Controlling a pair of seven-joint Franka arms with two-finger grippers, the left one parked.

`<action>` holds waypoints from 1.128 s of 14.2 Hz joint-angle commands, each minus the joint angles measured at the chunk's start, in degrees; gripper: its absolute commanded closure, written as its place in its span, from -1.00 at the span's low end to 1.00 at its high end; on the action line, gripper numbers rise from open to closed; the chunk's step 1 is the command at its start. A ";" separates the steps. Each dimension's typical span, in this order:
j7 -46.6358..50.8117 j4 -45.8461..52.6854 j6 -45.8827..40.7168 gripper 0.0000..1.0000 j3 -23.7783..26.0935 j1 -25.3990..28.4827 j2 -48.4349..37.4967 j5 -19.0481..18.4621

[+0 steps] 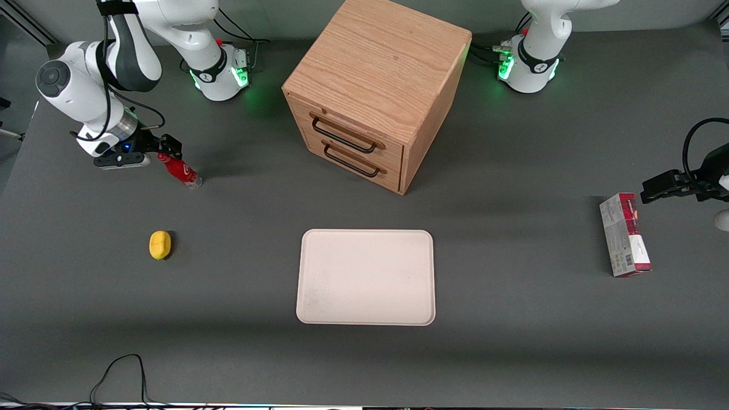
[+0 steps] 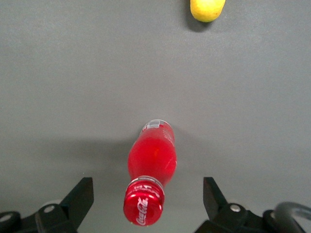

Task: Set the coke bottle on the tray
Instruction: 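Lower the open right gripper over the bottle's cap end, then close the right gripper on the bottle neck and lift it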

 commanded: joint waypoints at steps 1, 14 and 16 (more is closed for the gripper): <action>-0.94 -0.26 0.94 -0.88 -0.87 0.57 0.13 -1.11; -0.59 7.62 -12.72 0.58 -0.34 1.53 -2.41 -1.02; -0.77 15.25 -21.78 0.58 -0.25 1.62 -3.29 -1.02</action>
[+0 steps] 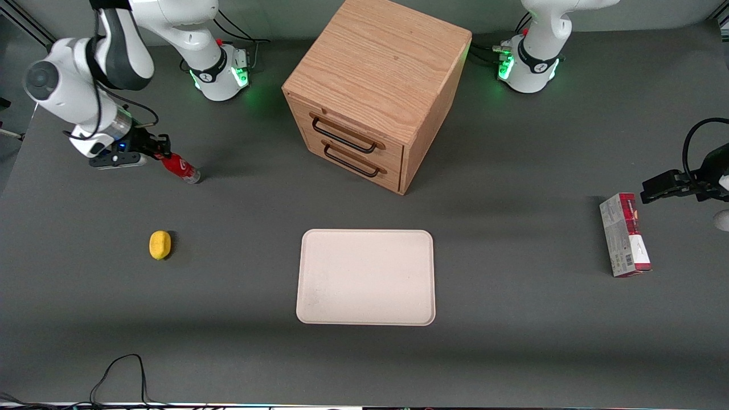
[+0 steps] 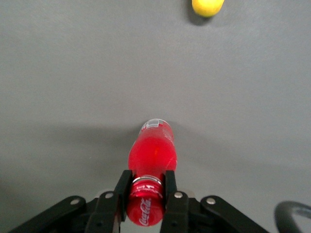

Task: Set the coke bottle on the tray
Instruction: 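Close the right gripper on the bottle neck and lift it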

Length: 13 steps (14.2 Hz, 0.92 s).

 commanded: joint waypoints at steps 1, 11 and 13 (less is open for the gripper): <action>-0.72 12.52 -13.85 0.58 -0.16 0.76 -2.12 -0.89; -0.72 49.64 -40.97 0.59 -0.16 3.22 5.15 0.16; -0.55 59.71 -41.32 0.59 -0.25 6.46 13.74 2.18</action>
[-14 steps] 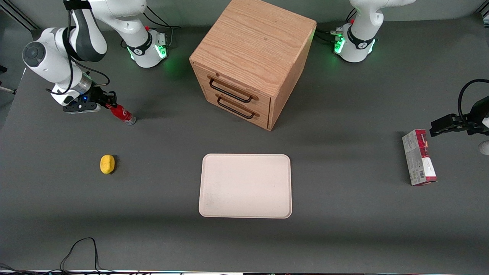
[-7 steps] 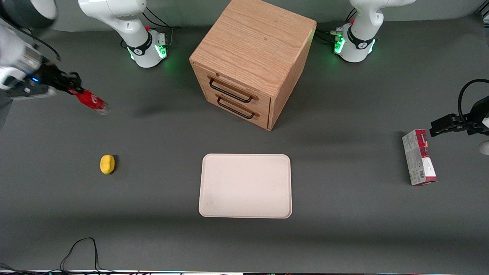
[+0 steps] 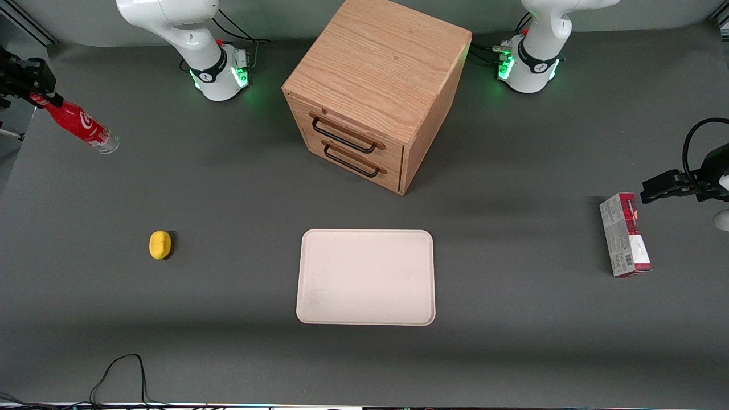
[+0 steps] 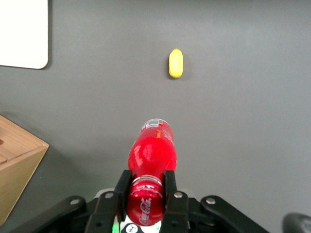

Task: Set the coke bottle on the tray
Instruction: 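Carry the held bottle over to the white tray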

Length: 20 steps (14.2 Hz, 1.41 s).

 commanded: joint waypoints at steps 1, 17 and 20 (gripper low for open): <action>-0.55 19.16 -4.22 0.59 -0.32 3.93 15.60 2.15; 4.90 58.34 -1.89 0.95 8.11 23.98 51.50 2.51; 4.81 58.26 2.68 0.95 8.65 23.63 55.27 2.51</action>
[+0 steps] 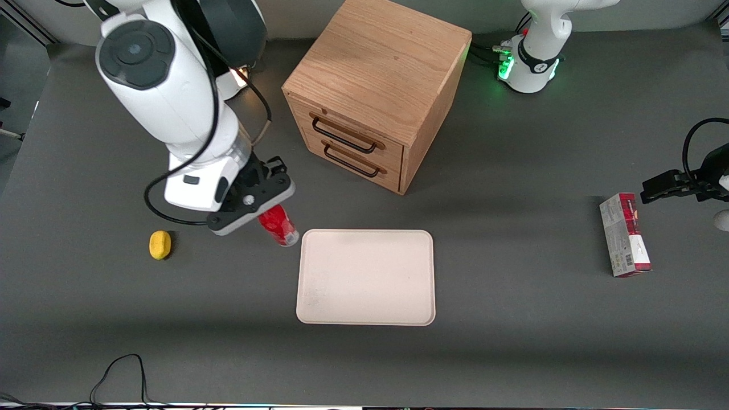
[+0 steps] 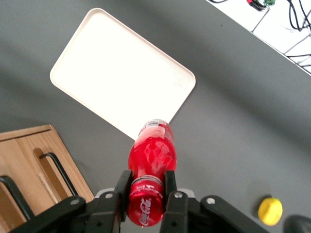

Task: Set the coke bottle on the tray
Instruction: 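Carry the held bottle over to the white tray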

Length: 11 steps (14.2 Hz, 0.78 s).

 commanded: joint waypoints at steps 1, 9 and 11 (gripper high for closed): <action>0.19 3.02 4.15 0.95 0.72 -1.32 5.77 -0.92; -0.70 2.32 16.91 0.95 0.90 -2.91 18.70 -0.75; -0.70 2.23 18.67 0.95 0.81 -2.91 20.46 -0.75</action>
